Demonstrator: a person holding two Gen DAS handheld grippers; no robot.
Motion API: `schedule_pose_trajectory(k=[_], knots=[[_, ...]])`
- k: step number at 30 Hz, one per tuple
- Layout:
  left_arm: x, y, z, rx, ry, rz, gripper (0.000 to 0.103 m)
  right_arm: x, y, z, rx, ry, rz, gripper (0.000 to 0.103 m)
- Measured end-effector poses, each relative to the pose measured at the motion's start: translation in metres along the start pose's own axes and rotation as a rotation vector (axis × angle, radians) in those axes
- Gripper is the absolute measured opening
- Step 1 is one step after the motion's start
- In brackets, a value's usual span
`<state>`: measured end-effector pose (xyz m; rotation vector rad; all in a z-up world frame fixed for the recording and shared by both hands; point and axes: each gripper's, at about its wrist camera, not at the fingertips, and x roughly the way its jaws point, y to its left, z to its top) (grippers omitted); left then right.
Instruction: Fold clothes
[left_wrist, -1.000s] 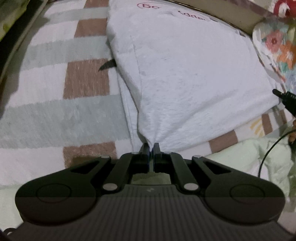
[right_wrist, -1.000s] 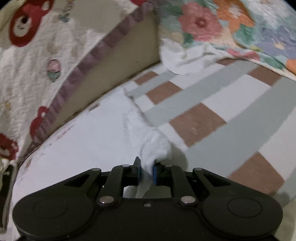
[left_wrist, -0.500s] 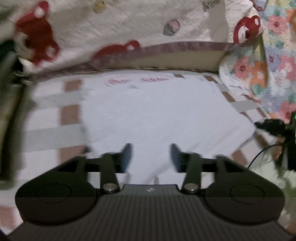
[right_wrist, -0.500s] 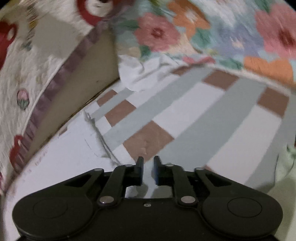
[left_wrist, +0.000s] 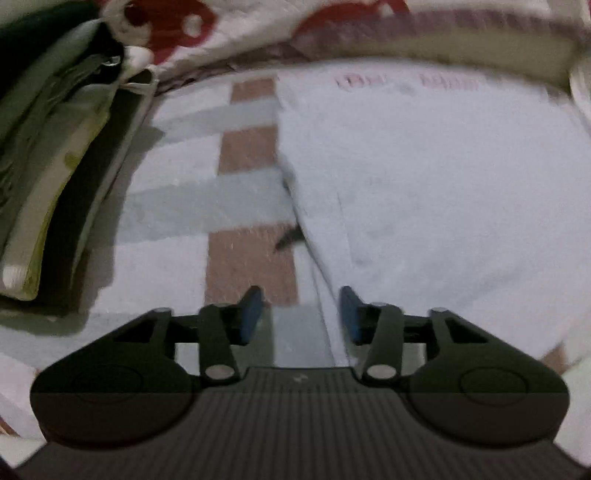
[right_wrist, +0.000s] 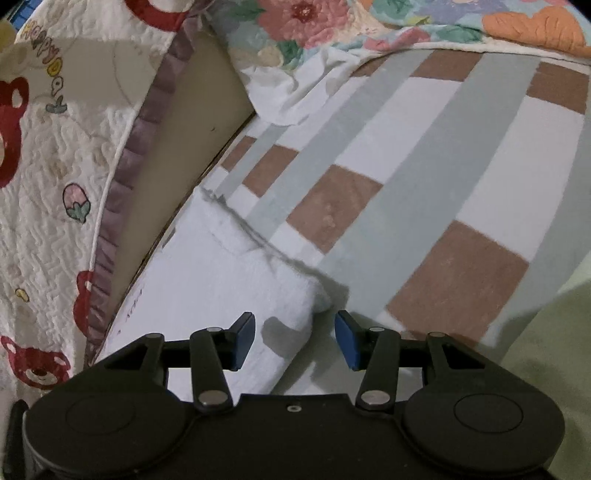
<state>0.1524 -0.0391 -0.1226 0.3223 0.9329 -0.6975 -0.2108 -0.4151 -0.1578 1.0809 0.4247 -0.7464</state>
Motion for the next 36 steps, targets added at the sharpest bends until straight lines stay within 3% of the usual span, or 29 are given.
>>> schedule_pose_trajectory(k=[3,7,10,12,13,14,16,18,20,22,27,29,36], knots=[[-0.014,-0.008,-0.003,0.003,-0.060,-0.157,0.044,0.005,0.007,-0.007,0.003,0.027,0.032,0.054],[0.002,-0.041,-0.012,0.090,0.024,-0.349,0.045,0.015,0.013,-0.012,0.020,0.027,0.088,0.054],[0.013,-0.059,-0.019,0.120,0.091,-0.405,0.046,0.024,0.015,-0.009,0.025,0.002,0.115,0.056],[0.022,-0.066,-0.022,0.122,0.120,-0.393,0.049,0.023,0.018,-0.009,0.021,-0.039,0.097,0.056],[0.026,-0.070,-0.023,0.122,0.134,-0.386,0.049,0.022,0.020,-0.009,0.017,-0.062,0.084,0.050],[0.029,-0.071,-0.020,0.119,0.137,-0.375,0.050,0.018,0.020,-0.011,0.033,-0.110,0.071,0.030],[0.031,-0.078,-0.011,0.094,0.156,-0.321,0.050,0.012,0.020,-0.009,0.069,-0.155,0.076,0.007],[0.026,-0.089,0.000,0.060,0.126,-0.320,0.050,0.008,0.025,-0.002,0.002,-0.159,0.069,0.006],[0.020,-0.110,0.009,0.087,0.083,-0.355,0.050,0.008,0.027,0.000,-0.036,-0.154,0.051,0.005],[0.021,-0.137,0.011,0.163,0.042,-0.327,0.050,0.007,0.027,0.002,-0.062,-0.147,0.031,0.005],[0.037,-0.180,-0.007,0.346,0.100,-0.197,0.055,0.008,0.022,0.001,-0.099,-0.126,0.012,0.004],[0.034,-0.182,-0.010,0.372,0.106,-0.188,0.057,0.008,0.020,0.003,-0.091,-0.122,0.027,0.004],[0.038,-0.169,-0.011,0.321,0.120,-0.250,0.061,0.009,0.028,0.010,-0.066,-0.121,0.015,0.005]])
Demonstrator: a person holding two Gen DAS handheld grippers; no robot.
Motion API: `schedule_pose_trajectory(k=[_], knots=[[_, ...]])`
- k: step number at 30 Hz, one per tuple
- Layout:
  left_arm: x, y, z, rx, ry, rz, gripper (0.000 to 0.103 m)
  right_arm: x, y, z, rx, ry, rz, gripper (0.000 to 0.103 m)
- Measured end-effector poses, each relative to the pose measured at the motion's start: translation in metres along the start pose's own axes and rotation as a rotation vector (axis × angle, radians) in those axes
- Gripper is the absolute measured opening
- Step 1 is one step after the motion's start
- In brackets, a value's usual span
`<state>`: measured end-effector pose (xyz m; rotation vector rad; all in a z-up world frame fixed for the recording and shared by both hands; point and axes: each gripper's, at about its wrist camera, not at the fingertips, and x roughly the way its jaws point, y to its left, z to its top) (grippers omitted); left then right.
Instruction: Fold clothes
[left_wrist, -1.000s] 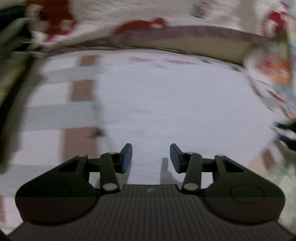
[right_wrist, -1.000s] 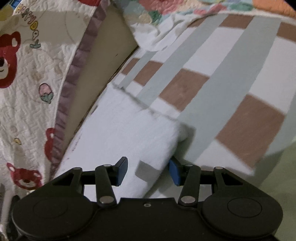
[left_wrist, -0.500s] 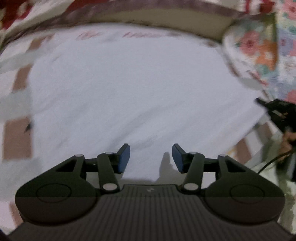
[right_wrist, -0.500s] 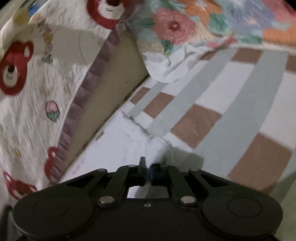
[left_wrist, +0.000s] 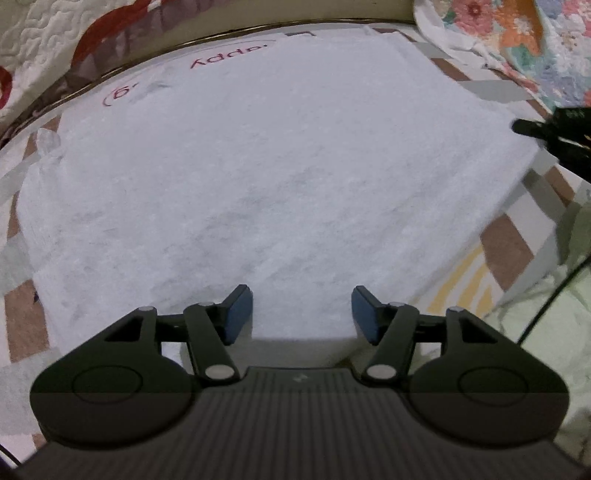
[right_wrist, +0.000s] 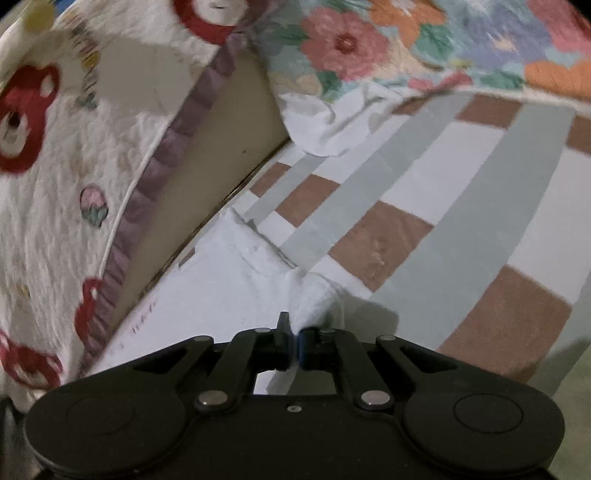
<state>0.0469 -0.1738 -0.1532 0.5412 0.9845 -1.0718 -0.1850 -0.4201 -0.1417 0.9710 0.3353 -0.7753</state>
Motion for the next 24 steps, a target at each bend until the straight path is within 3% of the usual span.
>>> schedule_pose_trajectory(k=[5,8,11,12,14,15,16,18,19,22,24], knots=[[-0.005,0.016,0.000,-0.089,-0.048,-0.030,0.062,0.000,0.005,-0.002,-0.097,-0.013,-0.011,0.005],[-0.010,0.019,0.012,-0.079,-0.161,0.029,0.062,0.005,-0.008,-0.003,0.018,-0.004,0.031,0.009],[-0.006,0.030,0.013,-0.127,-0.146,-0.016,0.062,0.008,-0.020,-0.009,0.155,-0.001,0.055,0.014],[-0.003,0.035,0.011,-0.162,-0.124,-0.047,0.062,0.009,-0.021,-0.011,0.166,0.007,0.052,0.017],[0.000,0.040,0.008,-0.196,-0.104,-0.075,0.061,0.012,-0.019,-0.014,0.150,0.021,0.049,0.041],[0.000,0.042,0.007,-0.200,-0.103,-0.079,0.061,0.014,-0.018,-0.015,0.137,0.028,0.050,0.045],[-0.001,0.041,0.007,-0.197,-0.101,-0.076,0.061,0.016,-0.016,-0.016,0.127,0.038,0.063,0.045],[-0.001,0.044,0.010,-0.230,-0.092,-0.102,0.062,0.021,-0.012,-0.017,0.097,0.055,0.108,0.031],[-0.001,0.047,0.009,-0.254,-0.084,-0.124,0.062,0.023,-0.008,-0.016,0.065,0.053,0.124,0.010],[-0.007,0.070,0.008,-0.350,-0.048,-0.173,0.059,0.025,0.025,-0.004,-0.121,0.047,0.160,0.007],[-0.022,0.101,0.005,-0.467,-0.072,-0.237,0.059,0.021,0.058,0.007,-0.200,0.052,0.226,0.007]])
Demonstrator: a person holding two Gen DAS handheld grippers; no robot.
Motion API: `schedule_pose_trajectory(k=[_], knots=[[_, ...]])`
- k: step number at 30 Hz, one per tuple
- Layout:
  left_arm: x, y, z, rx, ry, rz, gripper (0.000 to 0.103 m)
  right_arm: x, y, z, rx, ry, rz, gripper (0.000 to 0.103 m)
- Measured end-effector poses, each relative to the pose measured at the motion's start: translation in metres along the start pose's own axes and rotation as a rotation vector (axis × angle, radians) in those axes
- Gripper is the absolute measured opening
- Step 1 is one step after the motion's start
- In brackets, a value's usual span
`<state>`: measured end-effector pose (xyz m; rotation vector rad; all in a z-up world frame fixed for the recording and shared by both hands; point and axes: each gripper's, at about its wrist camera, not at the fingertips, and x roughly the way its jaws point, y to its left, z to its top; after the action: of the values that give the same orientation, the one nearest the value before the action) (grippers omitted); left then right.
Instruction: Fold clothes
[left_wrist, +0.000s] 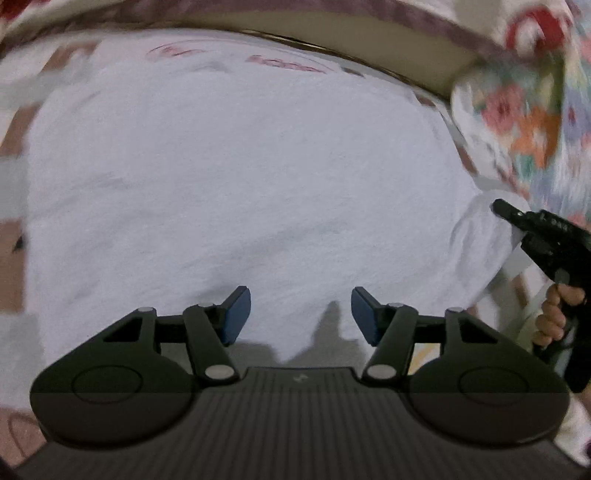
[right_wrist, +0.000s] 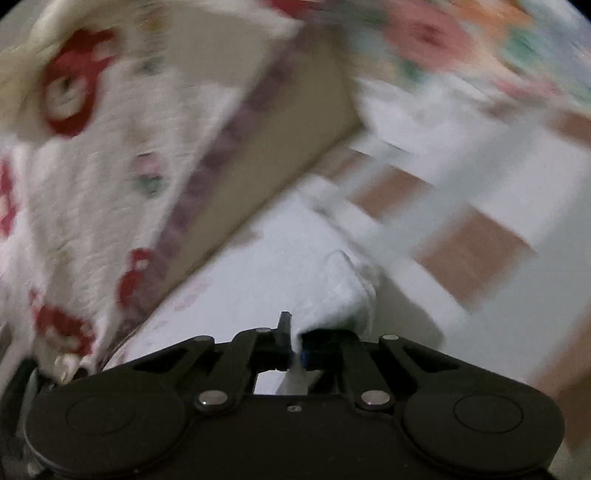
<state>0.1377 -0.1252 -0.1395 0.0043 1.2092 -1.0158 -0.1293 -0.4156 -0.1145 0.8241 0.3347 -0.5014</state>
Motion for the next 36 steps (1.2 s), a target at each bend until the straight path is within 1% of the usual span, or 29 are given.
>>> schedule_pose_trajectory(k=[1,3,5,7,9,10,12,13,15,17,18,20,27,30,32,33,36], knots=[[-0.015,0.016,0.006,-0.074,-0.032,-0.033,0.059,0.002,0.019,0.007,-0.032,0.010,0.039,0.007],[-0.048,0.052,0.009,-0.236,-0.107,-0.077,0.061,0.008,0.064,0.017,-0.115,0.045,0.122,0.007],[-0.073,0.079,0.004,-0.295,-0.164,-0.081,0.061,0.017,0.121,0.014,-0.250,0.108,0.212,0.007],[-0.097,0.104,-0.001,-0.347,-0.219,-0.083,0.061,0.028,0.170,-0.006,-0.355,0.189,0.319,0.007],[-0.108,0.130,-0.011,-0.421,-0.247,-0.131,0.062,0.038,0.213,-0.033,-0.443,0.280,0.424,0.007],[-0.105,0.142,-0.013,-0.466,-0.246,-0.177,0.062,0.044,0.226,-0.052,-0.479,0.338,0.456,0.007],[-0.099,0.165,-0.018,-0.558,-0.241,-0.273,0.062,0.059,0.246,-0.095,-0.552,0.461,0.496,0.007],[-0.094,0.166,-0.017,-0.564,-0.230,-0.275,0.062,0.067,0.251,-0.116,-0.588,0.519,0.499,0.007],[-0.084,0.167,-0.014,-0.566,-0.206,-0.267,0.062,0.085,0.254,-0.157,-0.659,0.625,0.477,0.007],[-0.075,0.166,-0.011,-0.552,-0.182,-0.257,0.062,0.097,0.251,-0.182,-0.654,0.678,0.441,0.007],[-0.072,0.163,-0.009,-0.530,-0.171,-0.249,0.062,0.101,0.249,-0.188,-0.637,0.687,0.427,0.007],[-0.070,0.160,-0.008,-0.501,-0.157,-0.231,0.062,0.100,0.248,-0.188,-0.617,0.671,0.422,0.007],[-0.072,0.167,-0.008,-0.521,-0.169,-0.243,0.062,0.078,0.252,-0.174,-0.606,0.604,0.466,0.007],[-0.068,0.163,-0.007,-0.501,-0.147,-0.255,0.061,0.076,0.248,-0.169,-0.602,0.599,0.470,0.007],[-0.070,0.156,-0.006,-0.473,-0.171,-0.191,0.060,0.077,0.245,-0.168,-0.614,0.614,0.462,0.007],[-0.070,0.151,-0.004,-0.444,-0.179,-0.175,0.060,0.076,0.244,-0.169,-0.624,0.619,0.455,0.007],[-0.064,0.146,0.001,-0.419,-0.169,-0.215,0.062,0.076,0.242,-0.172,-0.621,0.621,0.454,0.007]])
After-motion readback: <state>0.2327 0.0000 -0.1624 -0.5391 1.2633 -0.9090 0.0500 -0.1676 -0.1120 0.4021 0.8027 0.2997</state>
